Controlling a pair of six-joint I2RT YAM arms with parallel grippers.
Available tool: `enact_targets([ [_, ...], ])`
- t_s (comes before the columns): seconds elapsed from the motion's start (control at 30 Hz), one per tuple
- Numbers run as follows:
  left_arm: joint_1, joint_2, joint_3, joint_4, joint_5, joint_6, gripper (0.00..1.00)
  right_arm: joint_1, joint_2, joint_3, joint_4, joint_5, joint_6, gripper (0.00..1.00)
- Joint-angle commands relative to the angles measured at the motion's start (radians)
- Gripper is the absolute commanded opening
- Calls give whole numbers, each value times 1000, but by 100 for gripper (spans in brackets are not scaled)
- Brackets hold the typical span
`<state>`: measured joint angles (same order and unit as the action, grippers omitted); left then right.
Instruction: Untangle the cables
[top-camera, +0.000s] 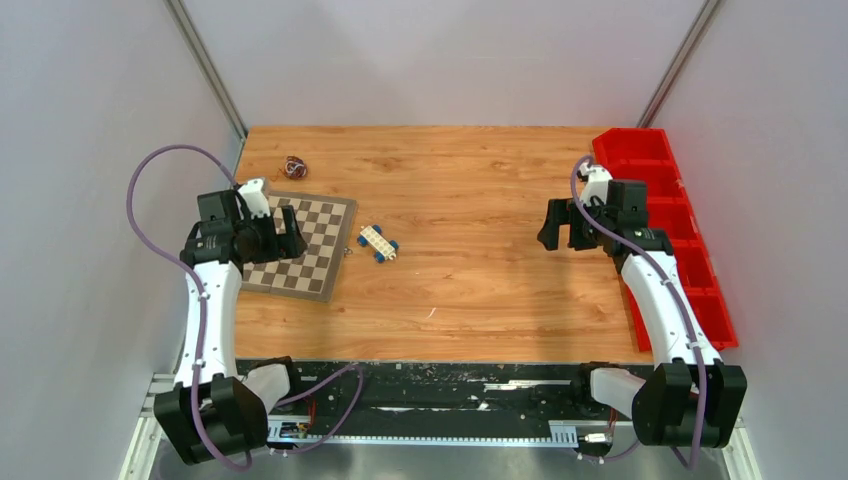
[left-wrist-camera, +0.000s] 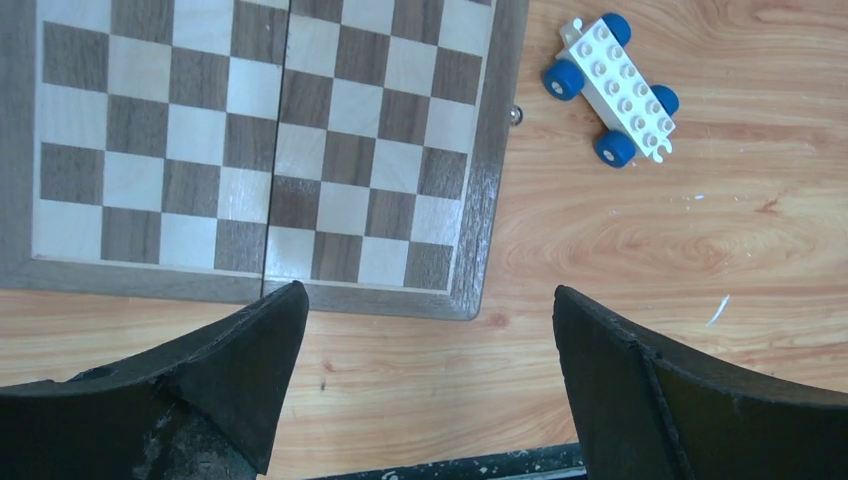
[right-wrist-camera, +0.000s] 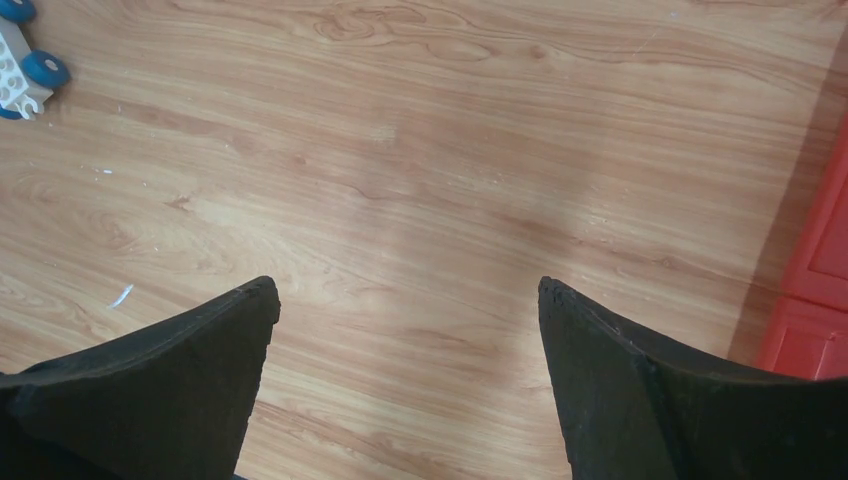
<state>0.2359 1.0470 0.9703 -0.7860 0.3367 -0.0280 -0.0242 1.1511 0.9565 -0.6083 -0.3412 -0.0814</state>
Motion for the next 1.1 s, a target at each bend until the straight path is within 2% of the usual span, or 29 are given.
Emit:
enact_targets([
  [0.0,-3,41,112,89,-44,24,100,-6,11,77,42,21,-28,100],
  [0.1,-3,128,215,130,-39,69,100,-8,52,125,40,3,-20,100],
  [0.3,1,526,597,116,-107,95,100,-8,152,207,13,-26,-33,100],
  [0.53,7,896,893,109,-123,154,100,-6,186,205,6,-78,-43,100],
  [0.6,8,1018,974,96,-108,172,100,-6,189,199,5,-85,-51,100],
  [0.7,7,1112,1066,114,-38,201,100,-6,196,200,6,-64,-62,100],
  [0.9,6,1325,1253,137,23,115,100,-6,223,230,3,-55,-73,100],
  [1.0,6,1428,1380,96,80,41,94,-6,253,257,-25,-76,-84,100],
  [1.07,0,1439,1374,112,108,7,89,-6,271,269,-36,-95,-82,100],
])
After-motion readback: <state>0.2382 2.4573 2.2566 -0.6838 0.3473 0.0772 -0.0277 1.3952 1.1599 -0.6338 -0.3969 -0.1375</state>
